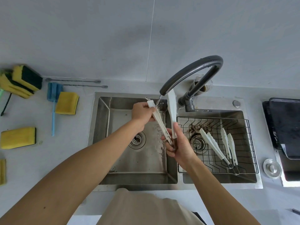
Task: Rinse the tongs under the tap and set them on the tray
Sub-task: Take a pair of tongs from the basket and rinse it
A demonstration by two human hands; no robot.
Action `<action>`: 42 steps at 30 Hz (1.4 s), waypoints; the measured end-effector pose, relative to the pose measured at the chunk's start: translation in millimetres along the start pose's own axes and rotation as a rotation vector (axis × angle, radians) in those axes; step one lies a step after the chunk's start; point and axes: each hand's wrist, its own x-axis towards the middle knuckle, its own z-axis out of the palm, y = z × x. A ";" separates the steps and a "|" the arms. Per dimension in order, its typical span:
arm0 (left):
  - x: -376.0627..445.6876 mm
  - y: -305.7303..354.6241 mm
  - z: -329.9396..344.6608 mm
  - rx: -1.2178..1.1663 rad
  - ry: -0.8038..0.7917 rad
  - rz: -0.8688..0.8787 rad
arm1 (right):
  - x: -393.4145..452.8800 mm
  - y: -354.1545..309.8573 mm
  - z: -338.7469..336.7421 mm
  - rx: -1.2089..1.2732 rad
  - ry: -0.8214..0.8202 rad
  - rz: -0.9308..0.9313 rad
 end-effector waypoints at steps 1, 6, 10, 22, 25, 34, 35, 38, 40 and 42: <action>0.2 0.4 1.4 -0.008 -0.003 0.002 | 0.6 -0.4 -0.2 -0.037 0.024 -0.017; -4.4 3.0 5.2 -0.064 -0.052 0.040 | 3.4 -4.9 -0.9 -0.062 0.110 -0.059; -6.8 3.9 2.4 -0.144 -0.136 0.030 | 2.3 -7.4 -2.1 -0.048 0.136 -0.073; -4.9 17.8 0.1 -0.270 -0.186 0.030 | 8.2 -25.2 5.9 -0.109 0.192 -0.107; -7.5 15.9 -2.4 -0.274 -0.170 0.032 | 8.9 -26.5 6.4 -0.108 0.182 -0.105; -14.2 6.0 -8.7 -0.156 -0.047 0.050 | 7.9 -15.8 16.4 -0.193 0.163 -0.117; -14.6 5.0 -7.7 -0.134 -0.037 0.045 | 5.7 -13.7 15.5 -0.200 0.165 -0.120; -14.8 -0.3 -1.5 -0.107 -0.037 0.025 | -1.6 -7.5 8.9 -0.197 0.183 -0.128; -16.5 -3.1 4.4 -0.117 -0.049 0.001 | -6.2 -3.7 2.5 -0.205 0.214 -0.130; -16.4 -6.1 10.4 -0.127 -0.064 -0.019 | -10.3 -1.9 -5.1 -0.210 0.256 -0.129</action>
